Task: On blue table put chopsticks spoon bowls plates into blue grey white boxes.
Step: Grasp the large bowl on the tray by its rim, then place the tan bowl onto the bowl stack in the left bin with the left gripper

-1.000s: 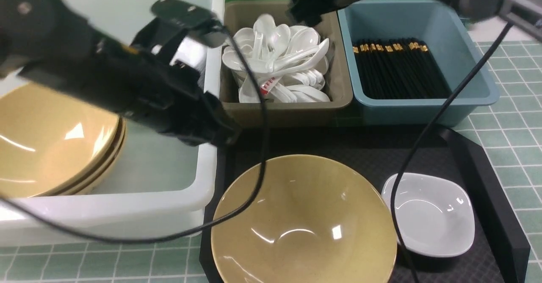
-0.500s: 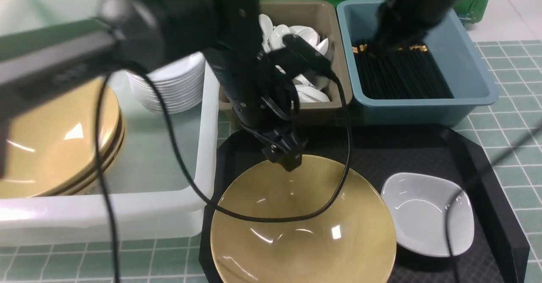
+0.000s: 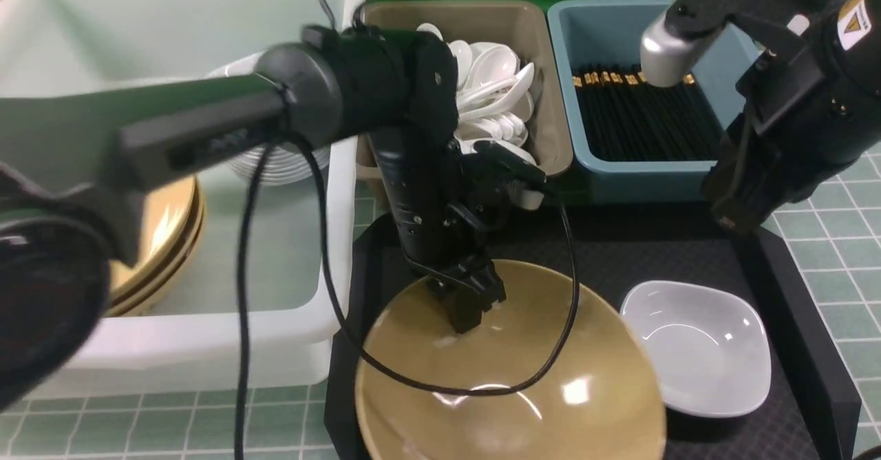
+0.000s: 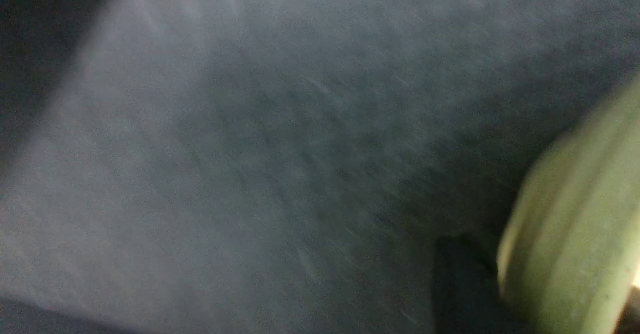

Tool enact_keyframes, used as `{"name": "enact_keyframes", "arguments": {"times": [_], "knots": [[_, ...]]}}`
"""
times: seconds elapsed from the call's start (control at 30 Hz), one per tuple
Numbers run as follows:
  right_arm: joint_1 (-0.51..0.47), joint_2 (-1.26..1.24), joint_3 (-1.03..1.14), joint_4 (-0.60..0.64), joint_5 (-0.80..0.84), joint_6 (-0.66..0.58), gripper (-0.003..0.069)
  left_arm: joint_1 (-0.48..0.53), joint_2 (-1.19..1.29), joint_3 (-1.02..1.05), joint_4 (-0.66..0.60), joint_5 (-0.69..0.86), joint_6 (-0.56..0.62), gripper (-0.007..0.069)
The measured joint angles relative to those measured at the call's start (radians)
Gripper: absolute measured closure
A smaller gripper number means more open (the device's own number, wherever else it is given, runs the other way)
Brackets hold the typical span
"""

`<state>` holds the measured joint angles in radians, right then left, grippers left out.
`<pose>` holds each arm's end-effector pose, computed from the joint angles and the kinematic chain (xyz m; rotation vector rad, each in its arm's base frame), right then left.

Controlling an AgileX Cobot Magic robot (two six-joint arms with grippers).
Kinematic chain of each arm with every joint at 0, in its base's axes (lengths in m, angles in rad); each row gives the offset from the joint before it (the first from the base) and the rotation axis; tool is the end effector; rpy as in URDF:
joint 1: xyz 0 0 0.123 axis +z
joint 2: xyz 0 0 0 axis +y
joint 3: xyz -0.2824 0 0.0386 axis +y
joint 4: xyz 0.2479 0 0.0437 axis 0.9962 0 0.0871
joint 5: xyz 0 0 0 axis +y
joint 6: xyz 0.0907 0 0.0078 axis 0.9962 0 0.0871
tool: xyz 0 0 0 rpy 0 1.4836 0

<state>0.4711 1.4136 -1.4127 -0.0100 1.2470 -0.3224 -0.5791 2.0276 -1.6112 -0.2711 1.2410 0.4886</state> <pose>0.2481 0.1254 0.3679 -1.0571 2.5189 0.0284 0.3260 -0.2407 0.2111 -1.4606 -2.7400 0.3999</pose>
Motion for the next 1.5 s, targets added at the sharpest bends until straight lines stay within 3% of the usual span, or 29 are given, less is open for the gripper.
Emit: {"name": "enact_keyframes", "arguments": {"times": [0.1,0.33,0.5,0.63,0.77,0.97,1.13,1.33,1.5], "knots": [[0.023,-0.001,-0.002,0.010,-0.005,-0.018,0.0621,-0.001,-0.058,0.000,0.014,-0.007,-0.053,0.0613],[0.233,-0.001,-0.121,0.010,-0.032,-0.050,0.0617,0.033,-0.327,0.000,0.055,-0.023,-0.121,0.0621],[0.337,0.003,-0.229,0.010,-0.096,-0.074,0.0615,0.195,-0.508,0.032,0.019,-0.008,-0.190,0.0621],[0.400,0.046,-0.316,0.010,-0.113,-0.092,0.0613,0.484,-0.672,0.152,0.017,-0.031,-0.253,0.0622],[0.422,0.113,-0.340,0.004,-0.118,-0.112,0.0612,0.844,-0.785,0.307,-0.015,-0.109,-0.273,0.0622],[0.427,0.178,-0.340,0.000,-0.118,-0.126,0.0612,1.143,-0.787,0.420,-0.102,-0.232,-0.278,0.0622],[0.427,0.194,-0.340,-0.004,-0.120,-0.130,0.0611,1.171,-0.681,0.441,-0.127,-0.289,-0.279,0.0613],[0.427,0.194,-0.340,-0.007,-0.120,-0.132,0.0611,1.170,-0.570,0.441,-0.148,-0.310,-0.274,0.0537],[0.427,0.194,-0.340,-0.027,-0.104,-0.139,0.0610,1.170,-0.472,0.441,-0.120,-0.292,-0.251,0.0298]]}}
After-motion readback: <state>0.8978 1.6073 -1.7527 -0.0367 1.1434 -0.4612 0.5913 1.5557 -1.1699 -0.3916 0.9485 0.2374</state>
